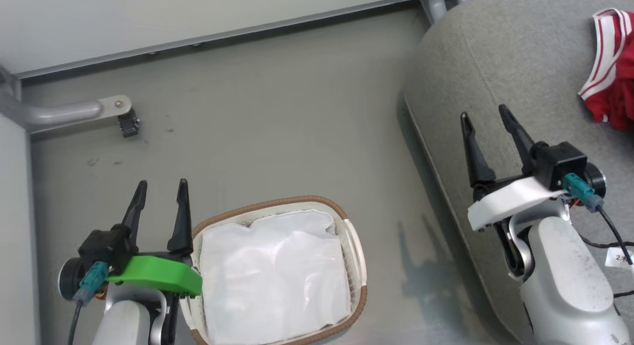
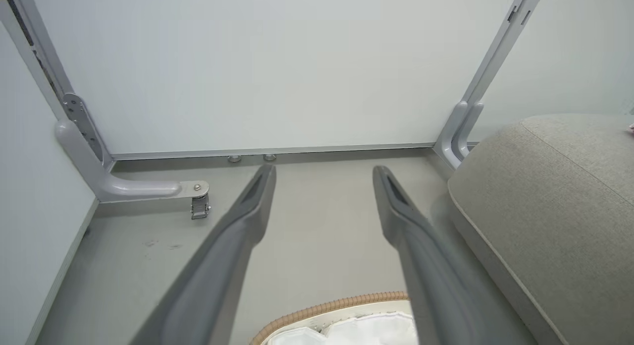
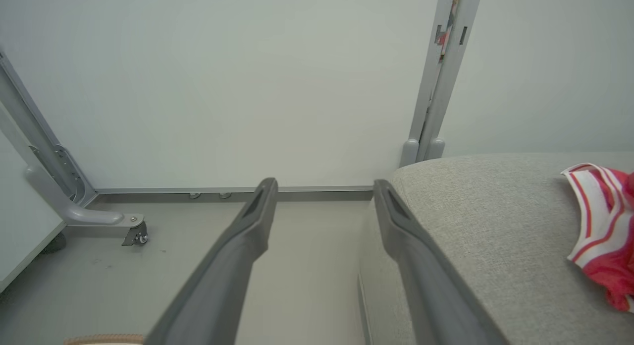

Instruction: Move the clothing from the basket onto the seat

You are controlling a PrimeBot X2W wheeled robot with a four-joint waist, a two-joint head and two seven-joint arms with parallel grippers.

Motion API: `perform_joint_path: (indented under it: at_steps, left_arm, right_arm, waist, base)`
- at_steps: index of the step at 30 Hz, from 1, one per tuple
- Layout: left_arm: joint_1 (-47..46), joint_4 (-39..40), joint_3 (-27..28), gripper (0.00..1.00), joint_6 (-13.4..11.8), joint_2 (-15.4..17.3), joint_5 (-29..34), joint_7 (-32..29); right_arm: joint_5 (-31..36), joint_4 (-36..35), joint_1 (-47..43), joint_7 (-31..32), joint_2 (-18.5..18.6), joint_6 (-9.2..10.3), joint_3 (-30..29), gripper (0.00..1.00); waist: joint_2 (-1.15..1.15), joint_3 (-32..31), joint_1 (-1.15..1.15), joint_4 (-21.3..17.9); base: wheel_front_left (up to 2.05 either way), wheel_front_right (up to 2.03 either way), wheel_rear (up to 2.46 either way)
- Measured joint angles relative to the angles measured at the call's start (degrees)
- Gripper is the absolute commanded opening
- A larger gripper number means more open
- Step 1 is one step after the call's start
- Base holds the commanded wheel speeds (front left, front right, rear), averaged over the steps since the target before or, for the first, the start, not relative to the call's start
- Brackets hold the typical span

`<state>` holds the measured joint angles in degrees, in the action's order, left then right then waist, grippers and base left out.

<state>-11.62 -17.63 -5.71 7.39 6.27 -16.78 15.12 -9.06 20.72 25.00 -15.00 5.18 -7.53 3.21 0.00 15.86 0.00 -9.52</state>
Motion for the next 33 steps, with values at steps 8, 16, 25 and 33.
perform_joint_path:
  at_steps: [8, 16, 25, 33]
  left_arm:
    - [3.55, -0.51, 5.60, 1.00, 0.01, -1.86, 3.54, 0.00]
    - [7.74, -0.31, 7.59, 1.00, 0.01, -2.92, 5.83, 0.00]
    - [12.25, 0.71, 7.77, 1.00, 0.01, -3.27, 3.97, 0.00]
    - [12.84, -2.04, 7.49, 0.00, -0.01, -3.68, 2.40, -0.52]
  right_arm:
    - [0.09, -0.60, -5.26, 0.00, -2.03, 0.00, -0.49, 1.00]
    - [-1.37, -0.82, -11.68, 0.00, -2.33, 0.00, -1.20, 1.00]
    - [-2.05, 0.67, -16.55, 0.00, -2.35, 0.00, -1.37, 1.00]
    - [-3.23, 3.56, -18.75, 0.70, -2.94, 0.00, -1.29, 0.00]
  waist:
    - [0.00, -4.06, 0.00, 4.90]
    - [0.00, -8.43, 0.00, 7.55]
    - [0.00, -12.47, 0.00, 8.72]
    - [0.00, -12.89, 0.00, 8.82]
  base:
    - [0.00, 0.00, 0.00]
    - [0.00, 0.00, 0.00]
    - [0.00, 0.00, 0.00]
    - [0.00, 0.00, 0.00]
